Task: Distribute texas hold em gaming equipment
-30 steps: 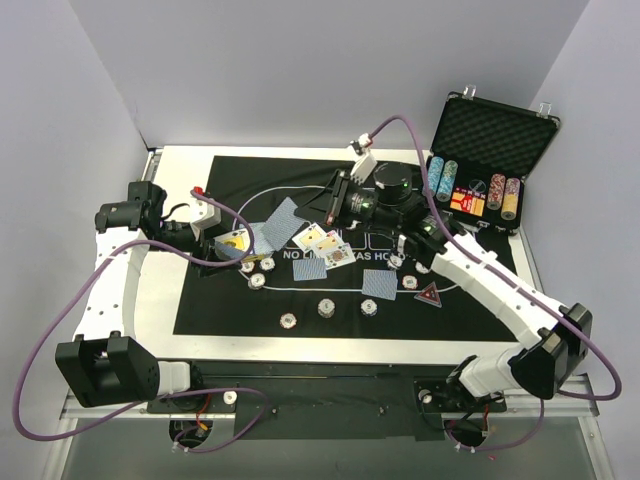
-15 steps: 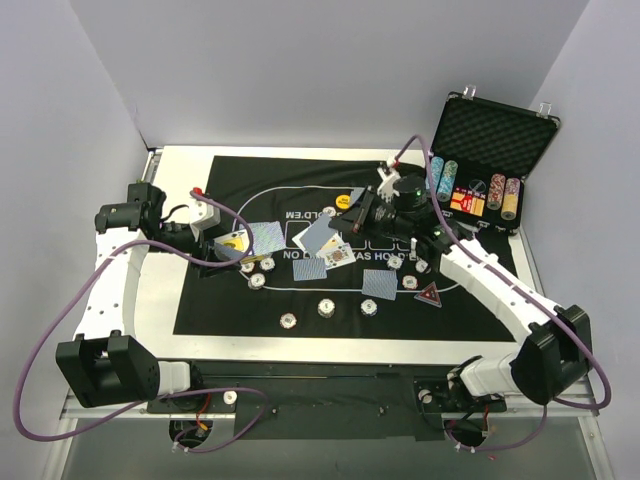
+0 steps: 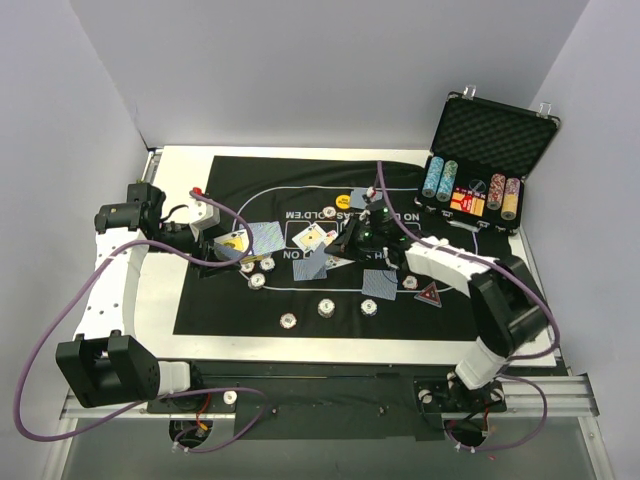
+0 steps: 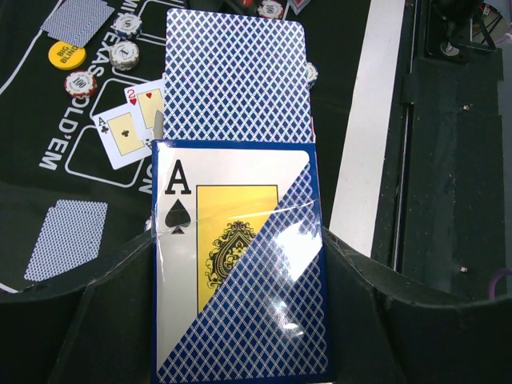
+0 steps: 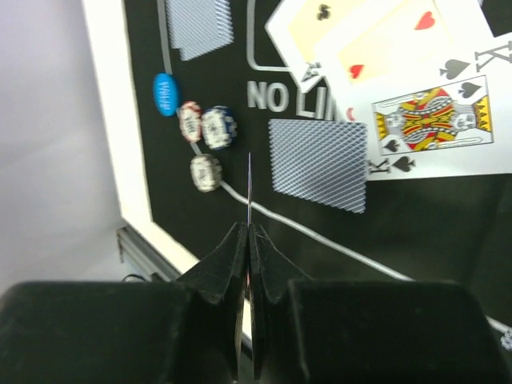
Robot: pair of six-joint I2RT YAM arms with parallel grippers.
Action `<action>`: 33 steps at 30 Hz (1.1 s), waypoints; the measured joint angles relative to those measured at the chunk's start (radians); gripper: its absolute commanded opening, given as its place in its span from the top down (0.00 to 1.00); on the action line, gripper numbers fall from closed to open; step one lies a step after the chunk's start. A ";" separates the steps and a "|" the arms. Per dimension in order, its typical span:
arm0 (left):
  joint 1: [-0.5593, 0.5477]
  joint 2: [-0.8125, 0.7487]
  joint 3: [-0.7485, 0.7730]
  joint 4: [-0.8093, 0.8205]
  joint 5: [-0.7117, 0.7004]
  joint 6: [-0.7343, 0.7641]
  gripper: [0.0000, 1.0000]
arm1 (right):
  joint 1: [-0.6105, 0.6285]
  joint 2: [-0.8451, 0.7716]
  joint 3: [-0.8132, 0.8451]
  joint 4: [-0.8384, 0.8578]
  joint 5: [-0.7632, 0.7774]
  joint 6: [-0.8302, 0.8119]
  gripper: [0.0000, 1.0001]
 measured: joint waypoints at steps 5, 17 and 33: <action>0.000 0.000 0.000 0.000 0.006 0.000 1.00 | 0.031 0.133 0.023 0.012 0.050 -0.028 1.00; 0.001 -0.003 -0.021 0.000 0.007 0.000 1.00 | 0.100 0.246 0.080 -0.058 0.231 -0.171 0.83; 0.001 -0.004 -0.045 0.000 0.006 0.014 1.00 | 0.186 0.014 0.228 -0.358 0.377 -0.293 0.51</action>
